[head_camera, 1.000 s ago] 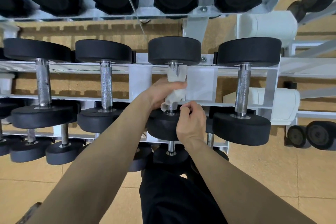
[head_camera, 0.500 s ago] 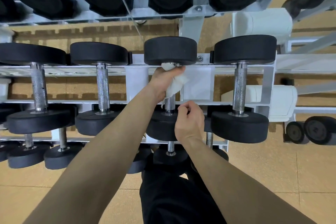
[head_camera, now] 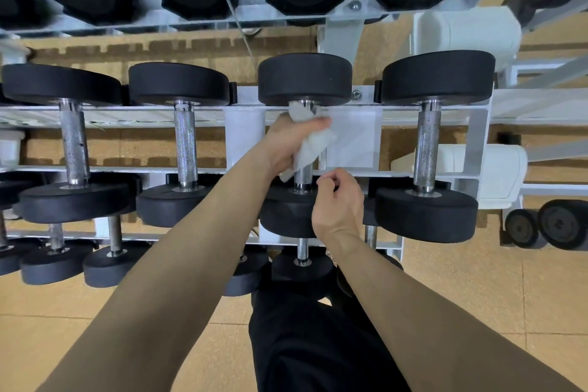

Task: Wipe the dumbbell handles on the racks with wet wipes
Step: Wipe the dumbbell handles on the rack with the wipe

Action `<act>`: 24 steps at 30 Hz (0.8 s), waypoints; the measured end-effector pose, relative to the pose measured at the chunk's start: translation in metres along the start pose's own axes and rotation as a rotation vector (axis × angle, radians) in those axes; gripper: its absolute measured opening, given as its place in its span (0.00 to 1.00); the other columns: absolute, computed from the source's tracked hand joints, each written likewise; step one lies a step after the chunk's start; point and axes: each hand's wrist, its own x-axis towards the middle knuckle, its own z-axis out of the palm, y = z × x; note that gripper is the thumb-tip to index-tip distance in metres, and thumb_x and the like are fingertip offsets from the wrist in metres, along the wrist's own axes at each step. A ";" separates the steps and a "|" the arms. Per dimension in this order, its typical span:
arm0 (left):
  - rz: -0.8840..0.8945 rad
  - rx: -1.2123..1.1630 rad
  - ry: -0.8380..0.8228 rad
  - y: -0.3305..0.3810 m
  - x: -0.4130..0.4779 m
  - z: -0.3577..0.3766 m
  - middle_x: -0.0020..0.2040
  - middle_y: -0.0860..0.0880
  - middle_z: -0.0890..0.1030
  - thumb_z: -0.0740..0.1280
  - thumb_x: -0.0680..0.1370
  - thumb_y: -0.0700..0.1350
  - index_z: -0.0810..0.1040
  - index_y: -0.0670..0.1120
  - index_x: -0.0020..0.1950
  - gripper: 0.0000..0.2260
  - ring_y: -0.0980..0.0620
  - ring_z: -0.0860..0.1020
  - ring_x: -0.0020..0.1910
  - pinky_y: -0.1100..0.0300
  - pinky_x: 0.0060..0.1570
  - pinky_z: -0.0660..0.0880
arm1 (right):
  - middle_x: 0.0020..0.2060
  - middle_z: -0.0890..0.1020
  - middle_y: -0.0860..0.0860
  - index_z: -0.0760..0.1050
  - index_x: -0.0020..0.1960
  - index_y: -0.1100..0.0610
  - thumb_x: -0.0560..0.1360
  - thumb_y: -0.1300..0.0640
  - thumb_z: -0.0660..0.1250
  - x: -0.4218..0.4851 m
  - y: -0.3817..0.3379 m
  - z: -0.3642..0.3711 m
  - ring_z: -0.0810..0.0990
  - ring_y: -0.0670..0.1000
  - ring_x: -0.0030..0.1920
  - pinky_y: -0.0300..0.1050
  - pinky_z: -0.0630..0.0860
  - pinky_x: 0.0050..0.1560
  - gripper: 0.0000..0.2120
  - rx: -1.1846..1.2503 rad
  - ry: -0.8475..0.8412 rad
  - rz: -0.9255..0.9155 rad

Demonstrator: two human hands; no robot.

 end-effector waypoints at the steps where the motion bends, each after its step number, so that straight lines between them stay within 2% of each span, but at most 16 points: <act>1: 0.018 -0.052 0.038 0.004 0.005 0.004 0.45 0.46 0.85 0.78 0.73 0.41 0.83 0.44 0.50 0.08 0.47 0.84 0.46 0.51 0.51 0.81 | 0.38 0.76 0.48 0.67 0.37 0.48 0.75 0.49 0.54 0.000 0.000 0.000 0.75 0.55 0.46 0.62 0.74 0.58 0.10 -0.001 0.000 0.000; 2: 0.033 -0.079 0.059 0.005 0.007 0.008 0.44 0.47 0.85 0.78 0.73 0.41 0.83 0.45 0.48 0.07 0.48 0.84 0.46 0.51 0.53 0.81 | 0.37 0.75 0.48 0.66 0.36 0.48 0.75 0.49 0.54 0.000 0.000 0.000 0.75 0.56 0.46 0.63 0.74 0.58 0.09 0.000 0.002 0.000; 3: 0.039 -0.065 0.063 0.003 0.007 0.009 0.44 0.48 0.85 0.77 0.73 0.41 0.82 0.45 0.47 0.06 0.50 0.84 0.45 0.54 0.51 0.82 | 0.37 0.75 0.48 0.66 0.37 0.48 0.75 0.49 0.54 0.000 0.000 0.001 0.75 0.56 0.46 0.63 0.74 0.58 0.09 0.000 0.004 0.002; 5: 0.009 0.071 0.020 -0.005 -0.004 0.002 0.43 0.48 0.85 0.76 0.75 0.41 0.81 0.44 0.49 0.06 0.51 0.84 0.43 0.59 0.41 0.80 | 0.38 0.76 0.48 0.67 0.37 0.48 0.74 0.49 0.54 0.000 0.000 0.001 0.75 0.56 0.47 0.63 0.74 0.59 0.09 0.003 0.003 0.006; 7: -0.020 0.261 -0.105 -0.018 -0.016 -0.011 0.43 0.50 0.85 0.76 0.75 0.42 0.80 0.45 0.51 0.08 0.53 0.83 0.43 0.62 0.40 0.79 | 0.38 0.76 0.48 0.68 0.37 0.48 0.74 0.48 0.54 0.000 -0.001 0.000 0.76 0.55 0.47 0.63 0.74 0.59 0.09 0.008 0.000 0.007; 9: -0.016 0.405 -0.229 -0.025 -0.024 -0.023 0.39 0.56 0.85 0.75 0.75 0.41 0.80 0.48 0.49 0.06 0.59 0.82 0.41 0.67 0.41 0.76 | 0.37 0.76 0.47 0.68 0.37 0.48 0.74 0.47 0.53 0.000 -0.002 -0.001 0.75 0.54 0.47 0.63 0.74 0.59 0.11 0.009 0.001 0.004; 11: -0.021 0.478 -0.299 -0.023 -0.026 -0.028 0.35 0.59 0.83 0.75 0.76 0.40 0.79 0.49 0.46 0.06 0.64 0.80 0.37 0.71 0.38 0.74 | 0.37 0.76 0.47 0.68 0.36 0.49 0.74 0.46 0.52 0.000 -0.003 -0.002 0.75 0.54 0.47 0.63 0.73 0.59 0.12 0.004 0.002 0.001; 13: -0.067 0.458 -0.337 -0.018 -0.024 -0.027 0.36 0.57 0.83 0.76 0.75 0.41 0.79 0.48 0.46 0.06 0.61 0.81 0.37 0.69 0.36 0.74 | 0.38 0.76 0.46 0.69 0.37 0.49 0.74 0.46 0.52 -0.001 -0.003 -0.001 0.75 0.53 0.47 0.63 0.73 0.60 0.13 0.003 0.001 0.006; 14: -0.086 0.416 -0.306 -0.017 -0.020 -0.025 0.39 0.54 0.84 0.77 0.73 0.42 0.80 0.47 0.48 0.07 0.58 0.82 0.39 0.66 0.35 0.75 | 0.38 0.77 0.46 0.70 0.37 0.49 0.74 0.46 0.52 -0.001 -0.002 -0.001 0.75 0.53 0.47 0.63 0.73 0.60 0.12 0.007 0.004 0.007; 17: -0.109 0.101 -0.025 -0.010 -0.004 -0.008 0.47 0.45 0.86 0.80 0.70 0.45 0.81 0.41 0.55 0.18 0.46 0.84 0.46 0.55 0.39 0.80 | 0.40 0.78 0.48 0.72 0.40 0.52 0.74 0.49 0.52 0.000 0.000 0.000 0.76 0.55 0.48 0.62 0.73 0.60 0.13 0.016 0.005 0.011; 18: -0.081 -0.015 0.035 -0.004 0.000 0.000 0.48 0.44 0.85 0.80 0.69 0.44 0.81 0.40 0.56 0.19 0.45 0.84 0.47 0.53 0.42 0.82 | 0.40 0.78 0.49 0.72 0.40 0.53 0.74 0.49 0.52 0.000 0.000 0.000 0.76 0.55 0.48 0.62 0.74 0.60 0.13 0.015 0.004 0.012; 20: 0.004 -0.131 0.097 0.003 0.007 0.011 0.46 0.45 0.85 0.79 0.71 0.42 0.82 0.42 0.52 0.13 0.47 0.84 0.45 0.53 0.46 0.81 | 0.39 0.78 0.49 0.72 0.39 0.53 0.74 0.49 0.53 0.000 -0.001 0.000 0.76 0.54 0.47 0.62 0.74 0.59 0.12 0.015 0.004 0.015; 22: 0.035 -0.065 0.130 -0.002 0.005 0.011 0.44 0.47 0.85 0.78 0.72 0.41 0.82 0.43 0.50 0.10 0.49 0.84 0.44 0.55 0.45 0.81 | 0.39 0.78 0.49 0.72 0.39 0.53 0.73 0.49 0.53 0.000 -0.001 0.000 0.76 0.54 0.47 0.62 0.74 0.60 0.12 0.015 0.008 0.019; 24: 0.015 0.090 0.067 -0.018 -0.006 0.000 0.43 0.47 0.86 0.79 0.72 0.42 0.82 0.43 0.49 0.10 0.51 0.85 0.42 0.55 0.45 0.82 | 0.39 0.78 0.48 0.71 0.39 0.52 0.73 0.49 0.52 0.000 -0.001 0.000 0.76 0.54 0.47 0.62 0.74 0.60 0.12 0.014 0.002 0.025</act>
